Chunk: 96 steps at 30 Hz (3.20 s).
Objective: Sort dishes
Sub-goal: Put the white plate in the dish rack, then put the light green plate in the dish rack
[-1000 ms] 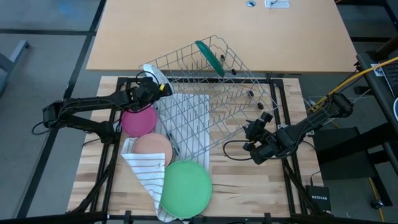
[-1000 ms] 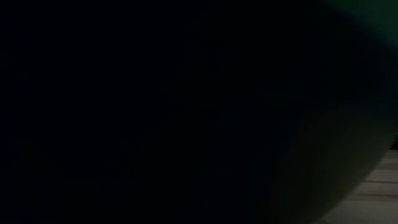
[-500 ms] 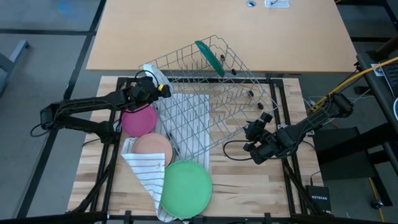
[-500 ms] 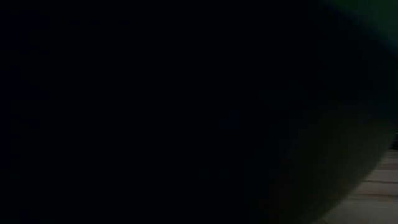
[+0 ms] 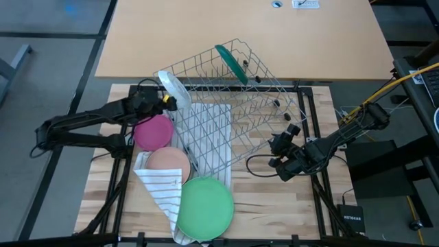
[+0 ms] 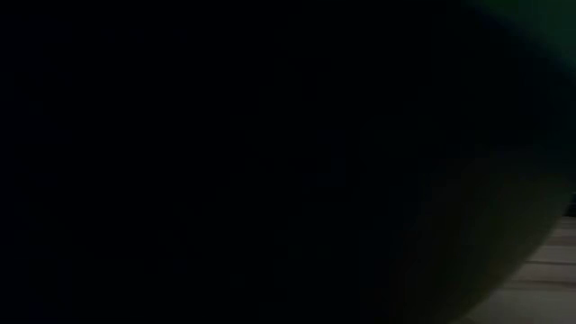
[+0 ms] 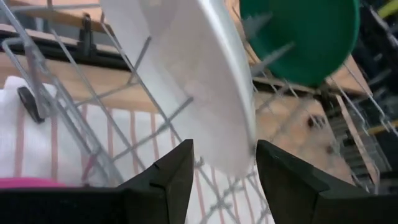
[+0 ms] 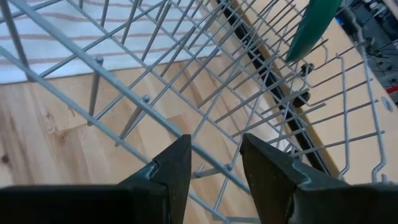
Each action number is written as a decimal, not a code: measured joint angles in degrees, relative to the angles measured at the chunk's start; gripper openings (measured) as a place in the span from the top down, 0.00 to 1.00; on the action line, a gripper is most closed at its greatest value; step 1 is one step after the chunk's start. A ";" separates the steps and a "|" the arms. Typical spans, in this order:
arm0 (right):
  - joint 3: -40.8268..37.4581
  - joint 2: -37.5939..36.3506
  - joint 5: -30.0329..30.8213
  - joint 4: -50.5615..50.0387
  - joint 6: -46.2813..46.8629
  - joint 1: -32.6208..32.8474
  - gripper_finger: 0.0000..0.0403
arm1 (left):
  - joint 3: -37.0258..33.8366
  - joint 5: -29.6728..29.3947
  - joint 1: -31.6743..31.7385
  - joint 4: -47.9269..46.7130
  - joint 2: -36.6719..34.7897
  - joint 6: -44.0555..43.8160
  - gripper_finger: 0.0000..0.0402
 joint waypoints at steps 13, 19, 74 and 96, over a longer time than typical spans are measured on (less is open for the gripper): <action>0.00 0.01 -9.88 3.56 0.02 0.00 0.64 | 0.04 16.67 -9.68 -3.27 -5.64 2.78 0.59; 0.00 0.48 -16.17 14.59 0.04 0.00 0.64 | 0.04 19.43 -20.72 0.40 -4.68 6.81 0.59; 0.02 31.31 -34.31 70.09 24.73 0.01 0.64 | 10.79 20.59 -69.60 31.69 49.44 56.90 0.59; 0.02 31.30 -34.31 70.09 24.52 0.02 0.64 | 10.88 17.38 -68.26 25.98 50.39 59.08 0.76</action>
